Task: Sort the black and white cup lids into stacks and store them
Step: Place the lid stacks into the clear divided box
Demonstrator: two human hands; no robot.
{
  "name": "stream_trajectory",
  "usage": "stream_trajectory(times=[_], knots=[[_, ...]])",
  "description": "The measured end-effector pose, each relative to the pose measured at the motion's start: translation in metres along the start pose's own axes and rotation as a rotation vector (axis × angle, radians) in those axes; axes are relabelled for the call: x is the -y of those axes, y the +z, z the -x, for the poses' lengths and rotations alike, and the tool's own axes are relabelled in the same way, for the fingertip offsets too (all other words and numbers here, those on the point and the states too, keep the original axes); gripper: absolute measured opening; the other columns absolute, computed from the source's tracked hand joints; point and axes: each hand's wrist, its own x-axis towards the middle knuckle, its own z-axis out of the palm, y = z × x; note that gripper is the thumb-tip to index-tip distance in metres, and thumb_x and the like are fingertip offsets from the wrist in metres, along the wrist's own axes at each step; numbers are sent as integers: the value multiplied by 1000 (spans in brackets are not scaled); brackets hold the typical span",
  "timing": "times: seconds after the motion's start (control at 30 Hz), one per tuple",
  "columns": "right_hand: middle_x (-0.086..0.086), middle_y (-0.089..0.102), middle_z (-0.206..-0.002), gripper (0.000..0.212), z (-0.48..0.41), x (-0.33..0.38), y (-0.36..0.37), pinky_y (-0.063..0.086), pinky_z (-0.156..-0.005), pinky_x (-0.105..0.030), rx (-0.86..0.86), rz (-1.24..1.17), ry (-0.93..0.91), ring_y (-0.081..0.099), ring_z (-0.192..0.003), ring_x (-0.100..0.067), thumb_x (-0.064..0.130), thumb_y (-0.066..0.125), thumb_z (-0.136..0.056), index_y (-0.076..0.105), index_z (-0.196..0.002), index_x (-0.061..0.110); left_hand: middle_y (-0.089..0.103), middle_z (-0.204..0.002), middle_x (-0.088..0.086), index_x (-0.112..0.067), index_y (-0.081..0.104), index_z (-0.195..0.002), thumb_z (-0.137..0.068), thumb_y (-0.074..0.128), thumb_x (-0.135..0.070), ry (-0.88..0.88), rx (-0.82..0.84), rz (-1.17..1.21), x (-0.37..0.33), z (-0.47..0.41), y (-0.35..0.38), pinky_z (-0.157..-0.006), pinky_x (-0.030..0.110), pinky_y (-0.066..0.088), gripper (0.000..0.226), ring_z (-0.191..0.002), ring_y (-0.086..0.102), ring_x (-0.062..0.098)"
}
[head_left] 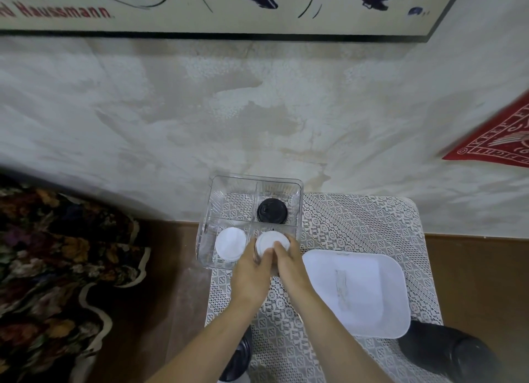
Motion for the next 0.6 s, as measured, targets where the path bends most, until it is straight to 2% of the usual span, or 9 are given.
stream_trajectory(times=[0.07,0.1,0.17,0.23,0.33,0.4,0.5,0.6], knots=[[-4,47,-149,55,3,-1,2,43,-115,-48,11,-14,10,51,-133,-25,34,46,-105,32,-157,29,66,-98,-26,-49,53,-114,-102,60,-37,-10,-21,-21,5,1,-2,-83,26,50,18,-92,61,-8],[-4,47,-149,60,5,-2,2,44,-114,-49,17,-29,16,52,-133,-25,36,48,-100,31,-157,29,69,-103,-21,-42,57,-120,-101,61,-41,-19,-25,-8,8,2,-1,-90,30,53,19,-97,65,-1],[-3,51,-143,68,8,-4,3,49,-109,-46,21,-77,18,58,-127,-26,34,49,-88,32,-154,31,72,-114,-11,-29,59,-134,-101,60,-43,-39,-32,29,12,2,2,-97,34,54,35,-105,68,8],[-4,52,-140,61,10,-6,4,49,-105,-40,2,-89,8,59,-125,-26,24,50,-94,33,-153,31,72,-116,-8,-31,57,-131,-105,56,-33,-45,-14,90,10,5,6,-94,29,51,26,-109,67,9],[-3,51,-139,52,9,-8,6,45,-102,-35,-36,-79,-11,54,-126,-22,16,49,-104,35,-153,26,67,-125,0,-23,54,-139,-107,49,-18,-120,21,193,2,1,7,-96,29,44,33,-117,62,17],[-2,50,-138,51,8,-9,9,45,-107,-40,-47,-53,-15,53,-125,-21,17,49,-105,35,-152,26,64,-131,7,-17,51,-144,-107,47,-14,-177,53,203,0,-6,7,-101,33,44,37,-121,59,22],[-3,52,-136,51,3,-11,14,45,-110,-47,-67,-40,4,56,-120,-24,19,50,-104,36,-152,27,63,-135,9,-15,49,-147,-108,45,-19,-179,84,113,3,-12,7,-110,39,44,39,-125,59,26],[-4,56,-133,49,-3,-11,16,47,-109,-48,-75,-49,35,59,-119,-26,19,50,-103,38,-150,25,66,-131,11,-12,50,-142,-109,45,-23,-150,101,47,6,-17,8,-104,37,48,36,-117,63,26]])
